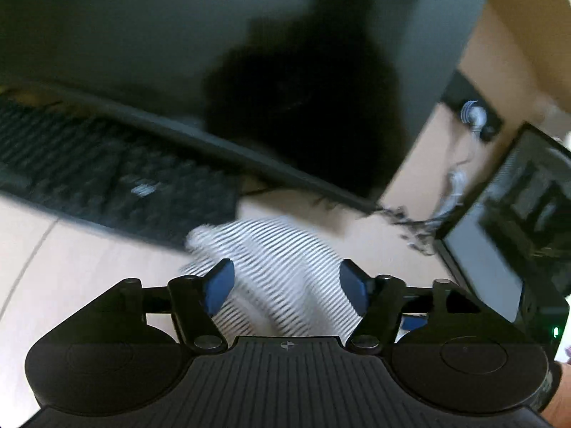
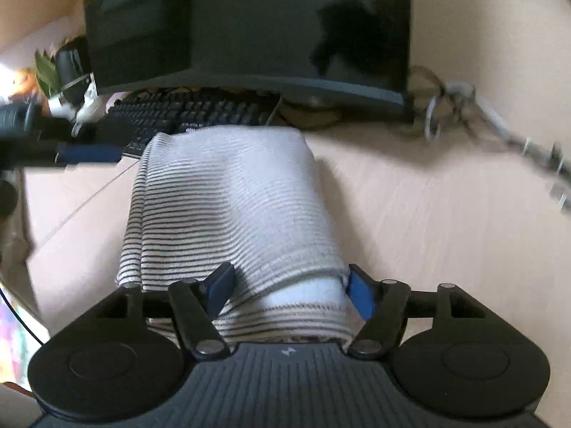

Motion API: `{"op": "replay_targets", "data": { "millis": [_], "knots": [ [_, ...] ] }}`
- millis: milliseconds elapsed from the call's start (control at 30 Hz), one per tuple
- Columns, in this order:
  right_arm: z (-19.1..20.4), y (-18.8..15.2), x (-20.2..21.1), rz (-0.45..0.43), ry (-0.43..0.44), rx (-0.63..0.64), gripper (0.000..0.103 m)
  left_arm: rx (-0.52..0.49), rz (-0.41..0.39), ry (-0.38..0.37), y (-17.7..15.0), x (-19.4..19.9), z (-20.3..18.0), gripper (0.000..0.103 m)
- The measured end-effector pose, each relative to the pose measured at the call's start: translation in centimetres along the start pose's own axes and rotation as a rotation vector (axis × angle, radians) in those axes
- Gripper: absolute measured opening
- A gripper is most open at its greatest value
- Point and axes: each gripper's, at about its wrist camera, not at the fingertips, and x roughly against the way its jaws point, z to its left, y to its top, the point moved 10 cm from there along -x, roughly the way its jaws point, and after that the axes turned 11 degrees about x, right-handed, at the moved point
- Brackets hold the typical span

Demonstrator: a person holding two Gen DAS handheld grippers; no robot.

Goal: Fold clothes

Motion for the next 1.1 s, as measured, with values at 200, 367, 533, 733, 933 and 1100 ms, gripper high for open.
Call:
{"op": "replay_targets", "data": {
  "millis": [200, 367, 533, 733, 933, 1100],
  "knots": [
    [4.3, 3.0, 2.4, -0.159, 0.025, 0.113, 0.07, 0.039, 0.081, -0.014, -1.0, -5.0, 1.8, 0.07],
    [7.0, 0.0, -1.7, -0.04, 0.021, 0.155, 0.075, 0.047, 0.067, -0.024, -1.7, -6.1, 2.7, 0.071],
    [6.9, 0.2, -2.2, -0.042, 0.042, 0.131, 0.077, 0.012, 0.003, 0.003, -2.5, -6.0, 2.0, 0.079],
    [6.6, 0.2, -2.7, -0.072, 0.099, 0.147, 0.083, -0.121, -0.085, 0.092, -3.9, -6.1, 0.5, 0.088],
    [5.6, -0.6, -1.6, -0.158, 0.182, 0.147, 0.089, 0.033, -0.208, 0.139, -4.5, -2.8, 0.7, 0.097],
    [2.5, -1.9, 1.1, -0.186, 0.237, 0.085, 0.103, 0.116, -0.319, 0.301, -6.8, 2.0, -0.5, 0.103]
  ]
}}
